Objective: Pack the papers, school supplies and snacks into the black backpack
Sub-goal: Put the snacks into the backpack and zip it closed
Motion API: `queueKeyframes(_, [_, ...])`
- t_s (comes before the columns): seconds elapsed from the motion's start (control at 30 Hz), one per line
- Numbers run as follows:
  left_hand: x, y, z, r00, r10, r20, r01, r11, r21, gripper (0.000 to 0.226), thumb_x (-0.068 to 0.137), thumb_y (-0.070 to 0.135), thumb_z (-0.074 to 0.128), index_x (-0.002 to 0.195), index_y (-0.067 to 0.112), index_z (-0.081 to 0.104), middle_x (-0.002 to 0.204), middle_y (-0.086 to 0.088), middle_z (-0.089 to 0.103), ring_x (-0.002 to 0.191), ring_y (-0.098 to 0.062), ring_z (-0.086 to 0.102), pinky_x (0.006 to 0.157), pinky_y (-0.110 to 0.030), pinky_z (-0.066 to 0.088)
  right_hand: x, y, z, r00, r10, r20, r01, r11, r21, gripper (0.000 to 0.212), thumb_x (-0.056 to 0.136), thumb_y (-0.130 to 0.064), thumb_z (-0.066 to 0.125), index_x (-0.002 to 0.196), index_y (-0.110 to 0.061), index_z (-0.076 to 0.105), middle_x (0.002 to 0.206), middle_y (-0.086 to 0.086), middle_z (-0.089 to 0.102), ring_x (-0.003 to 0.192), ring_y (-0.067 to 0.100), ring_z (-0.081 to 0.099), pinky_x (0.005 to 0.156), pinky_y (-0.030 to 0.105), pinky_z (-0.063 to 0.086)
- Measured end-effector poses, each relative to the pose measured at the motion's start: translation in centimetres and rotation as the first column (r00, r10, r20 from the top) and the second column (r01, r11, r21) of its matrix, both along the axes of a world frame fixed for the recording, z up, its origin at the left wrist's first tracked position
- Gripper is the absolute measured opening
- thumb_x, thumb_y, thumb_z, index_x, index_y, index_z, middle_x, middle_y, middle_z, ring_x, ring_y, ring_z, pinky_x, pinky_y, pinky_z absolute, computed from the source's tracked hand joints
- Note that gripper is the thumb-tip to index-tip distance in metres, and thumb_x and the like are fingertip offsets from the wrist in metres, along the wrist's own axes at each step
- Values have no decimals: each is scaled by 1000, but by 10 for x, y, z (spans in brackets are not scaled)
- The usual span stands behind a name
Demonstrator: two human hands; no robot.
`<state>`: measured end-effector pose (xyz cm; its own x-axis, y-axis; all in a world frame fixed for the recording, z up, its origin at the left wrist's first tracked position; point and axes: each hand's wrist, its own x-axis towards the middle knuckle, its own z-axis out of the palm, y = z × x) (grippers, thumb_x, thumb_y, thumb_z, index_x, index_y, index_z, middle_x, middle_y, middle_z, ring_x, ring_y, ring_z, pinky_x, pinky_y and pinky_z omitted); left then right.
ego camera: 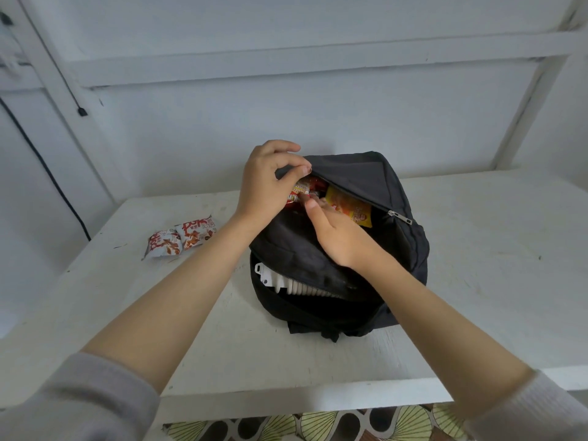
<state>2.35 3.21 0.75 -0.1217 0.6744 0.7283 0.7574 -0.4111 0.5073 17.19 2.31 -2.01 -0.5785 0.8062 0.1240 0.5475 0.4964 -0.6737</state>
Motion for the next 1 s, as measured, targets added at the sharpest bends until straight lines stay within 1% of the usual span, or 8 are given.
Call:
queueKeyframes(0.2, [-5, -3, -1, 999, -50, 5, 51, 995, -83, 11, 83, 18, 68, 87, 27, 71, 103, 13, 59, 103, -4, 51, 86, -1, 31, -7, 5, 5, 977, -42, 211, 62, 994, -89, 60, 97, -55, 7, 150, -29, -2, 155, 18, 16, 144, 32, 14, 114, 44, 17])
queueKeyframes(0.27, [-9, -8, -4, 996, -80, 27, 83, 987, -136, 14, 84, 20, 67, 91, 31, 69, 105, 14, 59, 103, -1, 51, 87, -2, 31, -6, -12, 14, 932, -143, 333, 126, 989, 71, 62, 98, -52, 18, 148, -17, 20, 144, 22, 38, 130, 34, 40, 101, 41, 36])
queueKeyframes(0.33, [-17, -16, -7, 992, -84, 93, 97, 984, -152, 16, 86, 18, 65, 95, 32, 67, 105, 14, 60, 101, 6, 52, 88, -2, 33, -6, -31, 28, 894, -231, 384, 112, 945, 309, 45, 99, -45, 27, 111, -11, 53, 109, 9, 60, 93, 23, 58, 72, 29, 44])
queueKeyframes(0.47, [-50, -37, -22, 978, 75, 197, -28, 973, -230, 15, 91, 22, 58, 99, 30, 67, 100, 17, 62, 99, -2, 56, 84, -14, 40, -32, -54, 52, 926, -190, 327, -10, 851, 525, 30, 100, -36, 30, 84, -17, 47, 83, -1, 52, 72, 15, 48, 52, 24, 27])
queueKeyframes(0.6, [-101, -62, -48, 935, 285, 210, -198, 913, -357, 15, 89, 17, 59, 98, 25, 68, 101, 6, 66, 96, -14, 60, 81, -29, 46, -93, -47, 50, 960, -28, 278, -101, 892, 440, 25, 97, -26, 43, 114, -15, 57, 107, 4, 62, 96, 21, 60, 66, 26, 39])
queueKeyframes(0.73, [-146, -86, -72, 889, 458, 28, -382, 774, -505, 31, 83, 10, 61, 114, 14, 65, 115, -5, 65, 102, -16, 55, 82, -21, 35, -158, -16, 23, 905, 52, 423, -218, 910, 353, 21, 92, -12, 47, 111, -11, 55, 109, 8, 59, 101, 26, 57, 67, 28, 35])
queueKeyframes(0.9, [-186, -102, -97, 870, 472, -141, -443, 627, -641, 69, 68, 56, 42, 127, 23, 57, 129, -7, 57, 118, -27, 51, 96, -43, 42, -209, 16, -16, 802, 142, 580, -329, 916, 230, 31, 91, -8, 45, 121, -8, 52, 119, 11, 56, 107, 28, 56, 78, 32, 43])
queueKeyframes(1.0, [-199, -106, -108, 846, 497, -194, -481, 552, -681, 61, 80, 54, 52, 135, 28, 47, 139, -11, 46, 128, -30, 40, 104, -45, 34, -224, 28, -32, 789, 146, 597, -315, 930, 189, 43, 91, -17, 47, 133, -12, 42, 128, 14, 47, 116, 33, 48, 91, 38, 41])
